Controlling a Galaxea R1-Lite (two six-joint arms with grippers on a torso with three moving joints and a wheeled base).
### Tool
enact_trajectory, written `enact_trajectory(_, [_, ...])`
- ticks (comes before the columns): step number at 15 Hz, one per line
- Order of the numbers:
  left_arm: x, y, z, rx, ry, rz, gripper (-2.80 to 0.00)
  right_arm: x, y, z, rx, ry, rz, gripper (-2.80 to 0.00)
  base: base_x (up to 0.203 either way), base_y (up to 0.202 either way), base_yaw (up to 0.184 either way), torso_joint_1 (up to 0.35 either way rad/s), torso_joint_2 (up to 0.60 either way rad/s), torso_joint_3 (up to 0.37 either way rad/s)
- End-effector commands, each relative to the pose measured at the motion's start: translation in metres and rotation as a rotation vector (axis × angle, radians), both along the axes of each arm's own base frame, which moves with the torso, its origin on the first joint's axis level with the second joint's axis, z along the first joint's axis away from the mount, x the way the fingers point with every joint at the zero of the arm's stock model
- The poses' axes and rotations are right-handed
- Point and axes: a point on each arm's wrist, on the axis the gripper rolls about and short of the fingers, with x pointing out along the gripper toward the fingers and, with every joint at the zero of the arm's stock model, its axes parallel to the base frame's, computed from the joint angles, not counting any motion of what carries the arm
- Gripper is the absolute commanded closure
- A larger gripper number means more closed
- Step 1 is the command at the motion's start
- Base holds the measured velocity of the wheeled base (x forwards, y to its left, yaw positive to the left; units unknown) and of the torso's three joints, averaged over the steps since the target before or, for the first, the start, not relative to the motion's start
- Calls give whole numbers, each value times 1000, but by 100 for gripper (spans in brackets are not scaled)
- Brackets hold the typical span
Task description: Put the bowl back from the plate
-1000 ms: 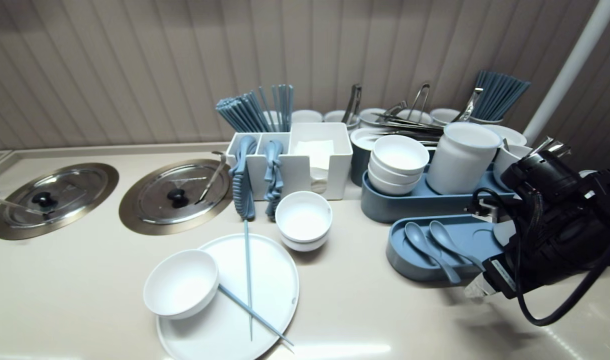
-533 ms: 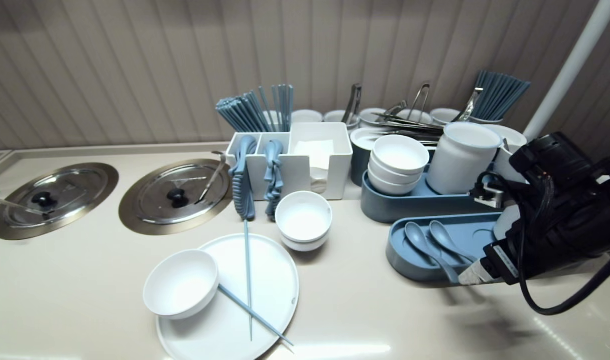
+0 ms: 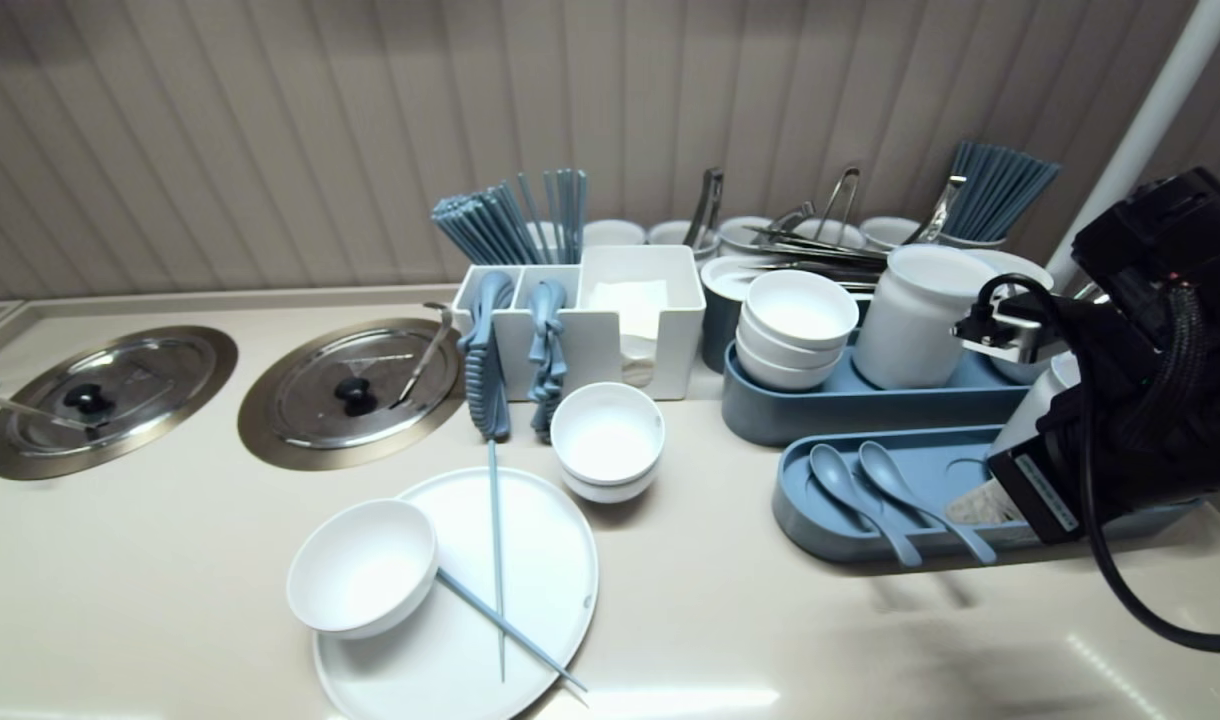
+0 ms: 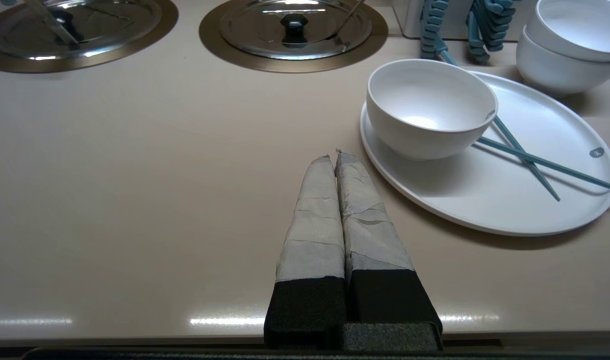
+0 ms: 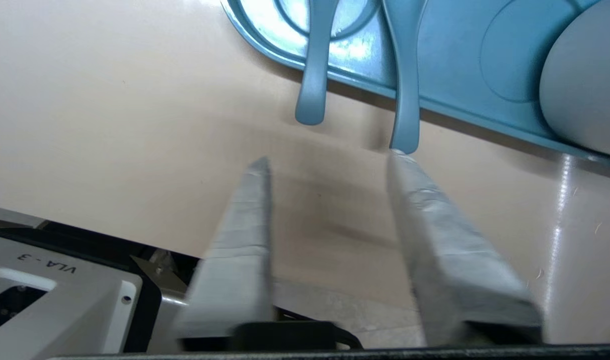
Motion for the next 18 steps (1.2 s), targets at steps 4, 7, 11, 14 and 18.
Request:
enact_trajectory(4, [1,0,-2,0,7,1,0,-7,3,48,18,-125,39,0,0,0,0,0,0,0])
enact_trajectory(7, [1,0,-2,1,7,1,0,-10,7,57,31,-125,37,0,0,0,0,0,0,0])
enact_trajectory(11, [1,0,-2,5,5,-1,0,-14,6,59,46,-129,24,0,0,0,0,0,0,0])
enact_trajectory(14, [1,0,-2,0,5,1,0,-15,9,57,45,-121,40,0,0,0,0,0,0,0])
enact_trajectory(18, [1,0,-2,0,5,0,0,-16,11,55,42,-114,48,0,0,0,0,0,0,0])
